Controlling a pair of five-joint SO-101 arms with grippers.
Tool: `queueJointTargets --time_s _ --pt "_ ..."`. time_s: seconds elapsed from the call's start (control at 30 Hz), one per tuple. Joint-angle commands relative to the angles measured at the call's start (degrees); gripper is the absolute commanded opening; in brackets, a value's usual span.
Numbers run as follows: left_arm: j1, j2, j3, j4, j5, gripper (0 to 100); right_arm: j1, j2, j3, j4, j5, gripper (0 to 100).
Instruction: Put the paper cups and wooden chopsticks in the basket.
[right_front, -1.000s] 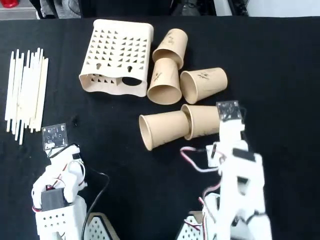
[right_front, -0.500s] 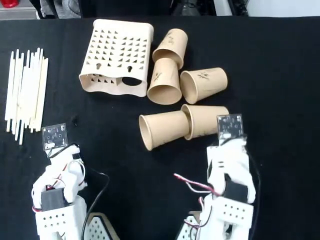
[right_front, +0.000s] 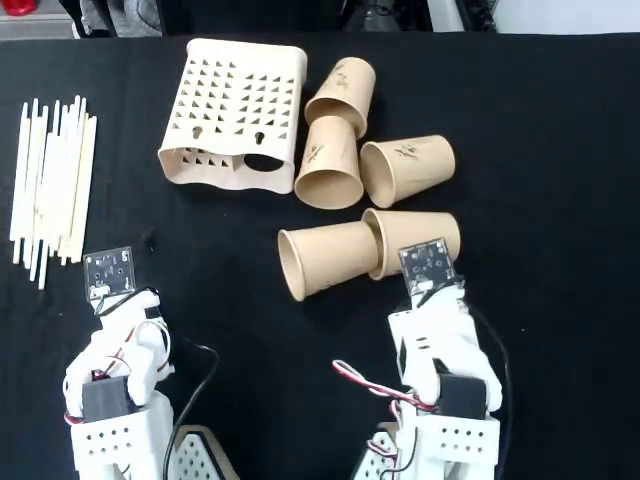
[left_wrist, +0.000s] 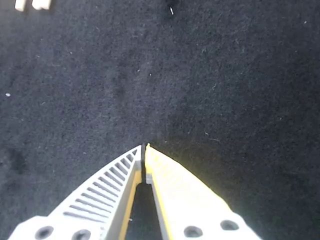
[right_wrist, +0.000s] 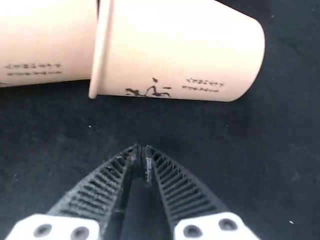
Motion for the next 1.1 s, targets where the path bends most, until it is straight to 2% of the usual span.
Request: queueJointTargets --time_s 0.0,1.07 --pt "0.57 -0.18 0.92 0.26 0.44 3 -1.58 -3.82 -0.4 0.18 0.53 1.2" --pt "0.57 -0.18 0.92 0.26 0.44 3 -3.08 -3.38 -0.4 0.26 0.53 1.2"
